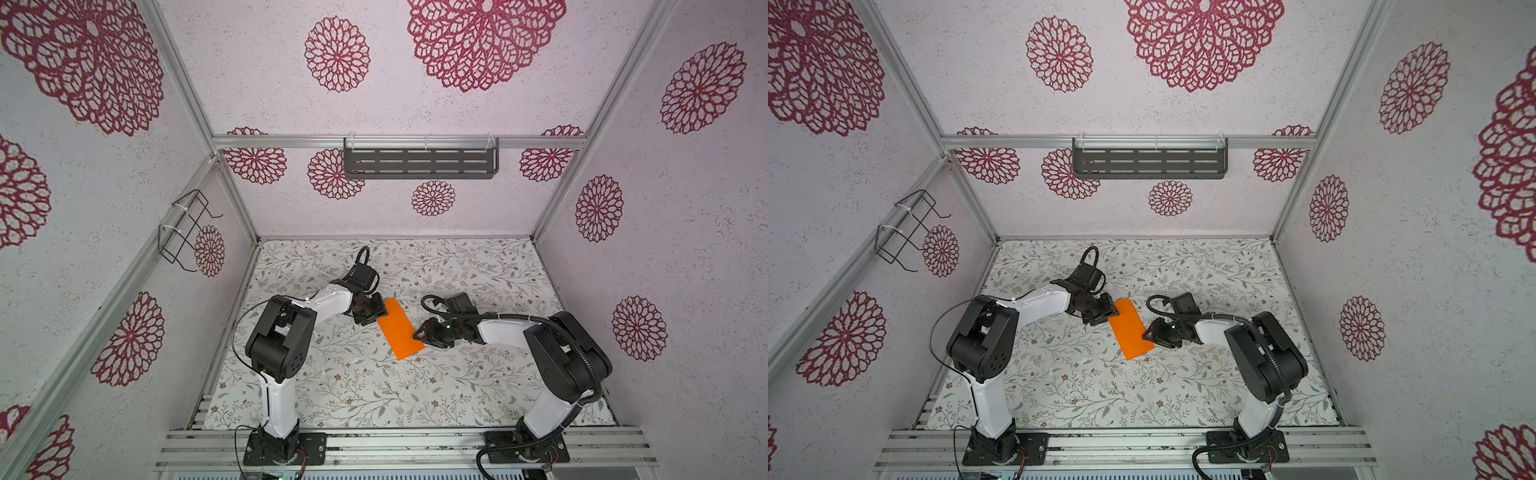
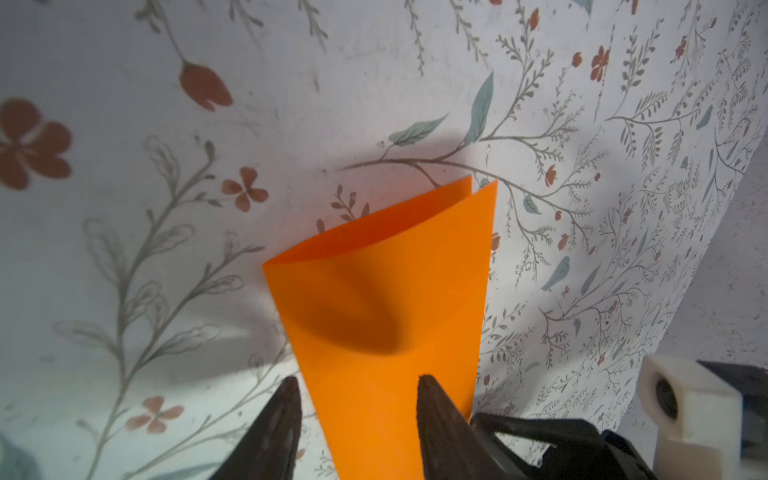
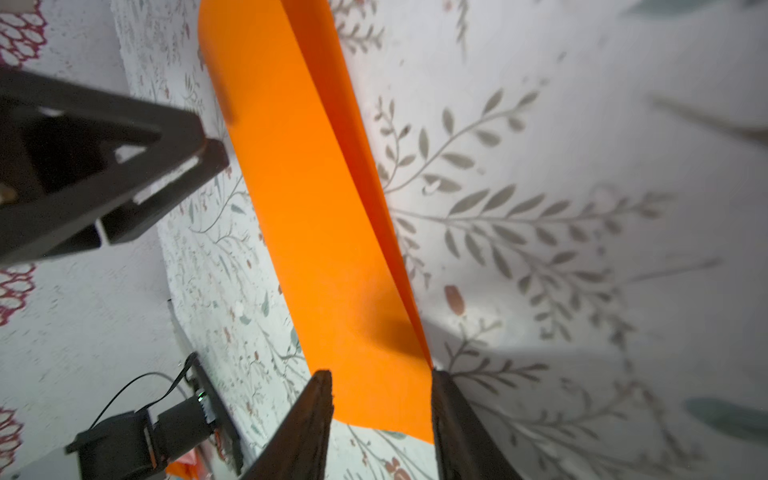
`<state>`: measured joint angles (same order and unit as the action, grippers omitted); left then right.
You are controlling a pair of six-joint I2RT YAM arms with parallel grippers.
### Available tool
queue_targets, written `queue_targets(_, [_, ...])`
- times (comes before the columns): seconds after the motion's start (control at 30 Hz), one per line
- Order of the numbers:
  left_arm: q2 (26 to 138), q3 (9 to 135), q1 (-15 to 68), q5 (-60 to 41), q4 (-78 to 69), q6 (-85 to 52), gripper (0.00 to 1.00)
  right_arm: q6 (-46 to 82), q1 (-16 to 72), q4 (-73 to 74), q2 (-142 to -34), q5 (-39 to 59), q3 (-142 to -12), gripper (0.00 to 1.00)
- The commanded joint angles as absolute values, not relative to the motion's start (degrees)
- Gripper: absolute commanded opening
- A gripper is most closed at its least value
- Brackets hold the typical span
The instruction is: Fold a paper plane with a square sheet of paper (pick it up from the middle)
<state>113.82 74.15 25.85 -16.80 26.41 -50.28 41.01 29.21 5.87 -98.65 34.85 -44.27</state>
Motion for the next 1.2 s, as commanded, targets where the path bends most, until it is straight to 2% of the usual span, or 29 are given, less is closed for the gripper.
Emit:
queue_targets(0.0, [117.48,77.49,24.23,-18.65,26.03,-48.63,0.48,46.98,29.51,13.25,-98.51,40.71,-42.48,0.43])
queue_targets(0.23, [120.33,81.89,23.91,-20.07,27.2,-44.21,0.46,51.11,28.33,20.33,-98.1,38.28,-39.83,0.43])
queue_targets(0.47, [114.19,80.69,23.91,-18.67,28.05,-42.51,0.46,50.98,27.28,21.24,-96.41,36.72,-38.72,0.43])
queue_targets(0.8, [114.47,75.76,24.84,-24.14,22.42,-47.28,0.31,51.23,27.19,22.29,-96.94,37.21,-38.58,0.46])
queue_targets(1.17, [118.59,76.46,24.84,-25.15,22.79,-48.11,0.28,51.06,27.21,22.46,-99.12,39.45,-38.66,0.46])
